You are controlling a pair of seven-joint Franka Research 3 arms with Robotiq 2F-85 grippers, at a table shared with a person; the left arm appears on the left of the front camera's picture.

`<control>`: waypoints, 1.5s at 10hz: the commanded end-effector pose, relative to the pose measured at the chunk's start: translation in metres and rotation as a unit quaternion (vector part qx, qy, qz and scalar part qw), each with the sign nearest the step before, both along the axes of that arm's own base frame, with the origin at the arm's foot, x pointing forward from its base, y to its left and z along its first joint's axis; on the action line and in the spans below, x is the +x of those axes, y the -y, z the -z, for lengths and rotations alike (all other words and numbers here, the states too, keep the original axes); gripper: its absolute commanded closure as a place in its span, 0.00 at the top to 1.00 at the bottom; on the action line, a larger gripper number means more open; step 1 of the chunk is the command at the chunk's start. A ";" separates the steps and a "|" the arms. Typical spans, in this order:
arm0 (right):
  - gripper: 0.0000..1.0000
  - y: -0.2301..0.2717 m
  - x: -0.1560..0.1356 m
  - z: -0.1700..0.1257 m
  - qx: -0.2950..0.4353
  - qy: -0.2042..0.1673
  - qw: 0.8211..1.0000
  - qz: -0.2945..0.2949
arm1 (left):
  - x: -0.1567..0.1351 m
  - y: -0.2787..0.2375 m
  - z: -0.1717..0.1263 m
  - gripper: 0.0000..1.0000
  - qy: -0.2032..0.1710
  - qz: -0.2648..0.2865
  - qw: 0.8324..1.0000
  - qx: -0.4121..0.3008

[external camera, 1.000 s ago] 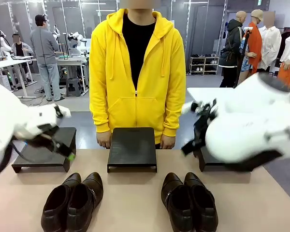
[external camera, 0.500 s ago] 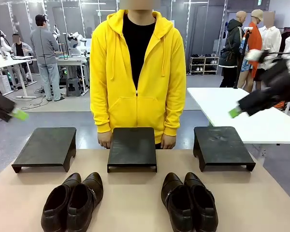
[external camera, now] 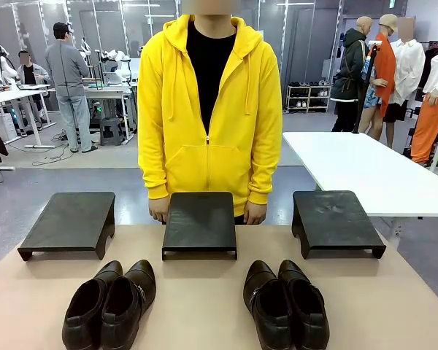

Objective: Place the shoes on the stand as instructed by the person.
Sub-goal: Pick up one pair of Shoes and place it on the Shoes Stand indicated by the person.

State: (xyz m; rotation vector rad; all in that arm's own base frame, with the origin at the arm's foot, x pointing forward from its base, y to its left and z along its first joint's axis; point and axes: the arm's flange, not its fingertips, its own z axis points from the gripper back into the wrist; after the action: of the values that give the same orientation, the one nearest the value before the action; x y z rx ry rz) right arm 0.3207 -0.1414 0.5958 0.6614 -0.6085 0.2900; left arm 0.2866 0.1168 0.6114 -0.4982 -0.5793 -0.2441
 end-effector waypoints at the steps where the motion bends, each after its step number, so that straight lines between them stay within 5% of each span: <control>1: 1.00 -0.004 0.002 0.007 0.004 0.002 1.000 -0.010 | -0.005 0.000 0.001 1.00 -0.005 -0.006 1.000 -0.011; 15: 1.00 -0.002 0.002 0.006 0.000 -0.017 1.000 0.007 | -0.008 -0.008 -0.001 1.00 -0.004 -0.017 1.000 -0.002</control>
State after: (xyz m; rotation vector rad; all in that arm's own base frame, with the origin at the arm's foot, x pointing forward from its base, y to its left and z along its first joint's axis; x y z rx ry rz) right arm 0.3229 -0.1388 0.5899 0.6514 -0.5712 0.2484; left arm 0.2791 0.1255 0.6120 -0.4840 -0.5766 -0.2026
